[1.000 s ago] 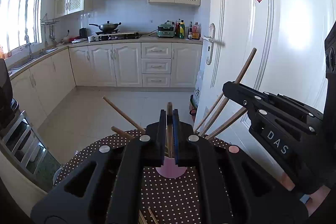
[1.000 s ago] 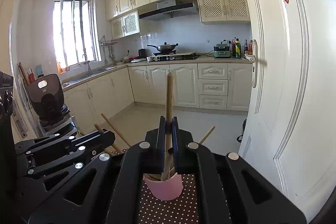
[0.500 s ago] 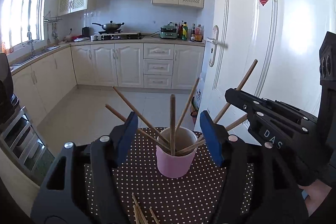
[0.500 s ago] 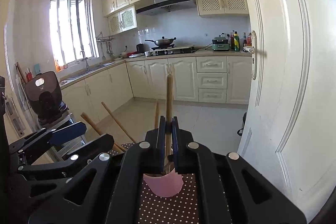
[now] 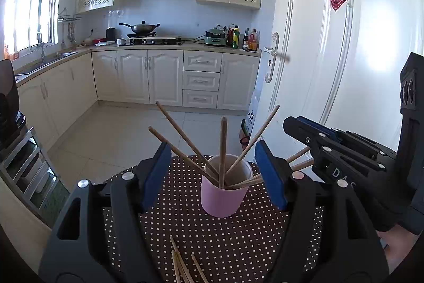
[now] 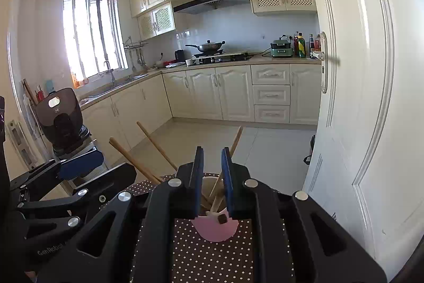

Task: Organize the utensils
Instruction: 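Move both open grippers back down to the remaining chopsticks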

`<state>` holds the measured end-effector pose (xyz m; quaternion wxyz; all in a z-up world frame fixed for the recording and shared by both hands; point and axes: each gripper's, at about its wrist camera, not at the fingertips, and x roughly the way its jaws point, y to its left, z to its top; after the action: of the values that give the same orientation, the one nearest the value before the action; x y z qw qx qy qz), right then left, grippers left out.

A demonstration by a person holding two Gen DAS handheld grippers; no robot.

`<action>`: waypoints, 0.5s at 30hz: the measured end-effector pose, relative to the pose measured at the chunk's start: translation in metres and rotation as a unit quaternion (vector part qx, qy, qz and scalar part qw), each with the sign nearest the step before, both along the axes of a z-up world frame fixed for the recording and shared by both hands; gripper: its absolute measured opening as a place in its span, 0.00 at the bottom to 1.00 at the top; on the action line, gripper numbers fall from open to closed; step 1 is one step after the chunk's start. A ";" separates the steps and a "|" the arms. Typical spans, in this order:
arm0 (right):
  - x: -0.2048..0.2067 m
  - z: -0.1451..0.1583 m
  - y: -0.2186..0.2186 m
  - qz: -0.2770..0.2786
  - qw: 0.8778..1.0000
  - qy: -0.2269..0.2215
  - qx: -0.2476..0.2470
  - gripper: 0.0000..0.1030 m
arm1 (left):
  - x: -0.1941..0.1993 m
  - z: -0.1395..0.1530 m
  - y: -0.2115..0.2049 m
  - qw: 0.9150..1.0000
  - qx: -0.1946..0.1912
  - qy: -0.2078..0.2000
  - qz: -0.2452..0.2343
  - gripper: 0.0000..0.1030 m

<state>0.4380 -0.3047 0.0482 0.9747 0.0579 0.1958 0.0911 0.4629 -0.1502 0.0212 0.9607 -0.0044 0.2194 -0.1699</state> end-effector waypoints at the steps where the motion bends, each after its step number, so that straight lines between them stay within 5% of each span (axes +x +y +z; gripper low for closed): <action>1: -0.004 0.003 0.000 -0.001 1.000 -0.003 -0.001 0.16 | -0.002 0.002 0.002 1.000 -0.001 -0.001 0.000 0.64; 15: -0.071 0.004 0.020 0.028 0.999 0.008 -0.043 0.26 | -0.054 -0.001 0.041 1.000 0.020 0.023 0.003 0.70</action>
<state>0.3672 -0.2852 0.0517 0.9718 0.0111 0.2088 0.1089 0.4085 -0.1091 0.0203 0.9559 0.0107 0.2448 -0.1623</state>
